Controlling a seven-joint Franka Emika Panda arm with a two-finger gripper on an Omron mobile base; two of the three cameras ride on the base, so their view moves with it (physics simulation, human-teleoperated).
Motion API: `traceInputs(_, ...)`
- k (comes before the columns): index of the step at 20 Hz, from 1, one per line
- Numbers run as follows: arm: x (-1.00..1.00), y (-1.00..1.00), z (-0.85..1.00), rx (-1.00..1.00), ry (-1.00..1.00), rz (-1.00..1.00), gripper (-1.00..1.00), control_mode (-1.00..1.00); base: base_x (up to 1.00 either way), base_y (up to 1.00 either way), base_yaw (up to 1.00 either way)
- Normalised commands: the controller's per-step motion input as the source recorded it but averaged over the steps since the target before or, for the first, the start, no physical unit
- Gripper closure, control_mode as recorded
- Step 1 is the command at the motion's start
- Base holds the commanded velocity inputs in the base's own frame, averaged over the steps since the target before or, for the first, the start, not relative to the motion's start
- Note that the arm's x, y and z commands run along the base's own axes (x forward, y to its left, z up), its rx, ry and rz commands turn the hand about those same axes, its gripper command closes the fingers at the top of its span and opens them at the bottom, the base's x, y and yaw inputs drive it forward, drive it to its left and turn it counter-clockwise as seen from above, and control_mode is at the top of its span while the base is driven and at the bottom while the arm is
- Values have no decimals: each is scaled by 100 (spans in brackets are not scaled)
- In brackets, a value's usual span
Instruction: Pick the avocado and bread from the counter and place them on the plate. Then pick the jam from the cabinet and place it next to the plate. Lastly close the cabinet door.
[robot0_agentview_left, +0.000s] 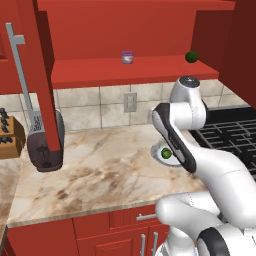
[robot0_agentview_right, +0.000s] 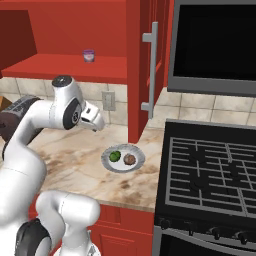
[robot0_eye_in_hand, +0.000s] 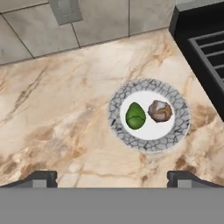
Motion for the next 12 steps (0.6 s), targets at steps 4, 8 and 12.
traceInputs(4,-31,26,43,0,-14,26,-100,-100,0,0,0)
traceInputs(8,-26,26,40,0,-15,27,-100,-100,0,0,0)
traceInputs(12,-27,23,49,0,-15,27,-100,-100,0,0,0)
